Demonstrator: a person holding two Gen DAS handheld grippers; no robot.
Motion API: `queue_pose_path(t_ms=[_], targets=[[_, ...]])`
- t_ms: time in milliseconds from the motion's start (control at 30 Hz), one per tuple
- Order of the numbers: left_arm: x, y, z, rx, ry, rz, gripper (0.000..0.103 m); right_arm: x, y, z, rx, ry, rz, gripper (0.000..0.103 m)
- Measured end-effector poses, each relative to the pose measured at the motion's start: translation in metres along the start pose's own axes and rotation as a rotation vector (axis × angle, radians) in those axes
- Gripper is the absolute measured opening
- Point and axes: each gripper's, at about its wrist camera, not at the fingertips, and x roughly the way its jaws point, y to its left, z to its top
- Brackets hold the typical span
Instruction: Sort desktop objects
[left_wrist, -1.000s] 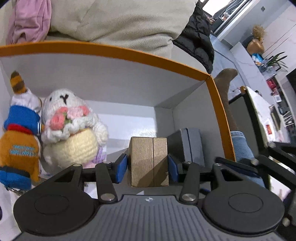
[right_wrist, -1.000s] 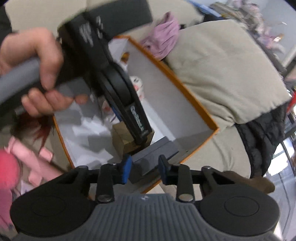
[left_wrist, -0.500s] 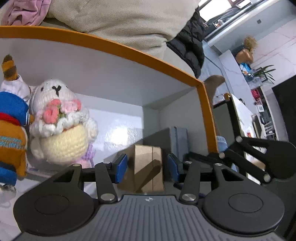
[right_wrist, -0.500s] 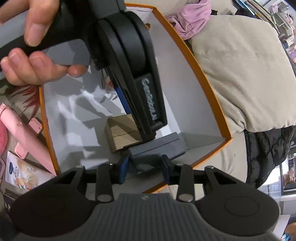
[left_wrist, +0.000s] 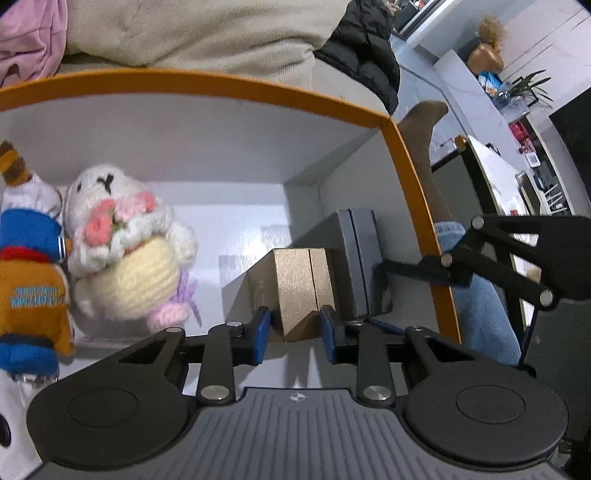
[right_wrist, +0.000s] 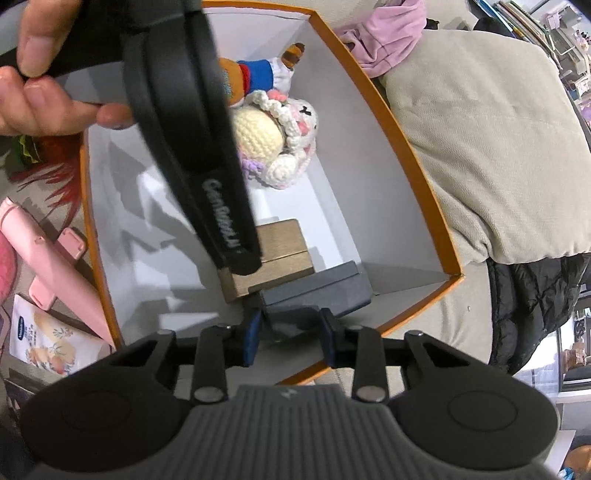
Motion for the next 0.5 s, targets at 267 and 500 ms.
queue_pose_path(t_ms=[267, 500], targets=[[-0.013, -0.017, -0.007, 0.171, 0.007, 0.027, 0.033, -0.002, 0.02, 0.001, 0.008, -0.014, 0.003, 0.035], [-0.003, -0.044, -0.018, 0.427, 0.095, 0.165, 0.033, -0.002, 0.018, 0.001, 0.022, -0.019, 0.009, 0.035]])
